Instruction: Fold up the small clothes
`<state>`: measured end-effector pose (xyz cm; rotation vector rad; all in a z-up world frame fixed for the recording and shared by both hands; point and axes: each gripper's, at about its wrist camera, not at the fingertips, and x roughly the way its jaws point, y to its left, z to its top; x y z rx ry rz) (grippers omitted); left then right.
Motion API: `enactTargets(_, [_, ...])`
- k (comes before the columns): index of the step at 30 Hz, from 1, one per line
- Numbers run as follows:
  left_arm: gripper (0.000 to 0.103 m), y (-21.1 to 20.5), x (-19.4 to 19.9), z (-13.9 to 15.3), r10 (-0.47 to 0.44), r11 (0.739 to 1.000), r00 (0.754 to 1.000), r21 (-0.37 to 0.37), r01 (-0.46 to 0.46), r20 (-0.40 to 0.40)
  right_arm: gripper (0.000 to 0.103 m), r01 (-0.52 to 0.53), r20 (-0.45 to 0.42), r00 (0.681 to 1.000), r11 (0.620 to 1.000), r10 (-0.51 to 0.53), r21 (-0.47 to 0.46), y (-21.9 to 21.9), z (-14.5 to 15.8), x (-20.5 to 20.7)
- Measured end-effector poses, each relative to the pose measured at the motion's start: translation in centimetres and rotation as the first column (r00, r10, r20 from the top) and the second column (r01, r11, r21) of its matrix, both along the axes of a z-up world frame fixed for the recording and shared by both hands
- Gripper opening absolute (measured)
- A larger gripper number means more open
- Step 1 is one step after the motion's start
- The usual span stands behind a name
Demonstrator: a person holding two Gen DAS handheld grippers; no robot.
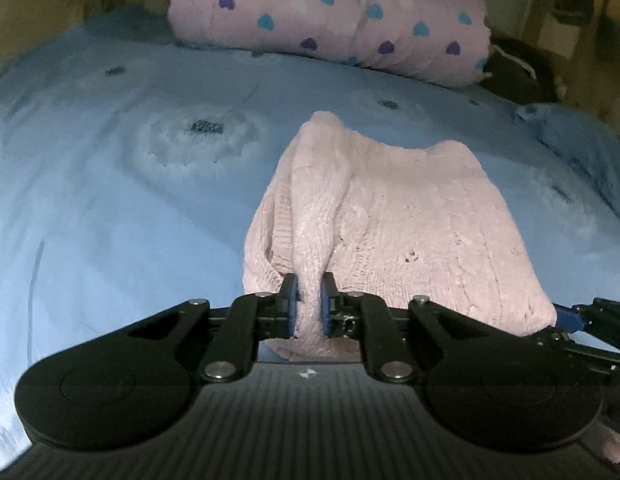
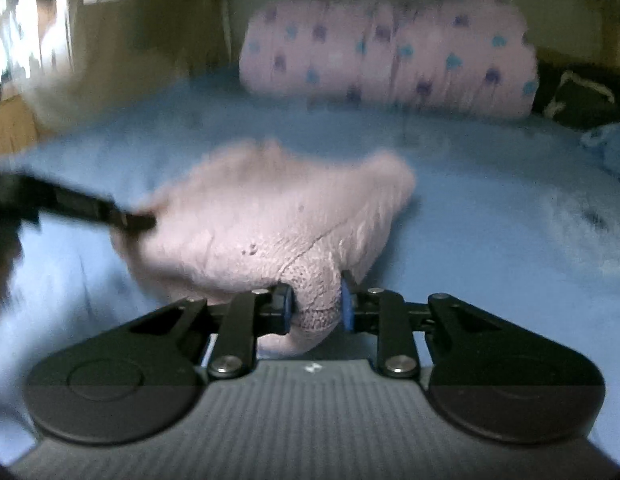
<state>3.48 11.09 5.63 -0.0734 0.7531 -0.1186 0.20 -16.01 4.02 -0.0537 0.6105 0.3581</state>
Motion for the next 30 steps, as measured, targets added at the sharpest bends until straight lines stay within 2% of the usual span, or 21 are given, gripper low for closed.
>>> enactTargets(2, [0.018, -0.2, 0.1, 0.7, -0.008, 1.0, 1.0, 0.017, 0.008, 0.017, 0.03, 0.005, -0.028, 1.0, 1.0, -0.005, -0.024, 0.2, -0.9, 0.1])
enactTargets(7, [0.025, -0.3, 1.4, 2.7, -0.011, 0.999, 0.999, 0.03, 0.01, 0.033, 0.034, -0.002, -0.059, 0.998, 1.0, 0.003, 0.013, -0.3, 0.5, 0.3])
enactTargets(10, [0.041, -0.4, 3.0, 3.5, 0.01, 1.0, 0.998, 0.012, -0.011, 0.061, 0.038, 0.003, -0.071, 0.997, 0.996, 0.004, 0.085, -1.5, 1.5, -0.4])
enactTargets(12, [0.049, -0.9, 4.5, 3.6, 0.024, 1.0, 0.998, 0.011, -0.025, 0.064, 0.05, 0.024, -0.046, 0.999, 0.994, -0.019, 0.11, -2.1, 2.1, -0.7])
enactTargets(16, [0.051, -2.0, 7.2, 2.9, 0.024, 1.0, 0.999, -0.003, -0.024, 0.039, 0.054, 0.027, 0.059, 0.998, 0.993, -0.034, 0.117, -2.6, 3.2, -1.5])
enactTargets(18, [0.051, -2.5, 8.5, 2.3, 0.028, 1.0, 0.999, -0.009, -0.028, 0.032, 0.06, 0.024, 0.097, 0.995, 0.992, -0.036, 0.128, -3.0, 3.6, -1.6])
enactTargets(20, [0.051, -3.0, 9.8, 1.6, 0.044, 0.999, 0.998, 0.006, -0.044, 0.036, 0.062, 0.043, 0.106, 0.993, 0.989, -0.058, 0.139, -3.5, 3.6, -1.3])
enactTargets(23, [0.053, -3.6, 11.4, 0.7, 0.064, 0.998, 0.997, 0.023, -0.065, 0.038, 0.062, 0.112, 0.062, 0.991, 0.983, -0.122, 0.145, -4.3, 2.9, 0.0])
enactTargets(24, [0.053, -3.6, 11.8, 0.4, 0.056, 0.998, 0.998, 0.011, -0.056, 0.039, 0.062, 0.137, 0.046, 0.988, 0.979, -0.145, 0.149, -4.5, 2.6, 0.5])
enactTargets(26, [0.04, -3.8, 12.4, -0.2, 0.035, 0.999, 0.999, -0.007, -0.035, 0.035, 0.062, 0.183, 0.015, 0.982, 0.97, -0.187, 0.158, -5.0, 2.1, 1.1])
enactTargets(27, [0.015, -4.0, 12.5, -0.3, 0.032, 0.999, 0.999, 0.002, -0.032, 0.041, 0.062, 0.203, 0.002, 0.978, 0.965, -0.207, 0.163, -5.2, 1.9, 1.3])
enactTargets(30, [0.012, -3.5, 12.1, 0.3, 0.053, 0.999, 0.995, -0.005, -0.053, 0.084, 0.062, 0.234, -0.01, 0.972, 0.957, -0.236, 0.172, -5.6, 1.5, 1.4])
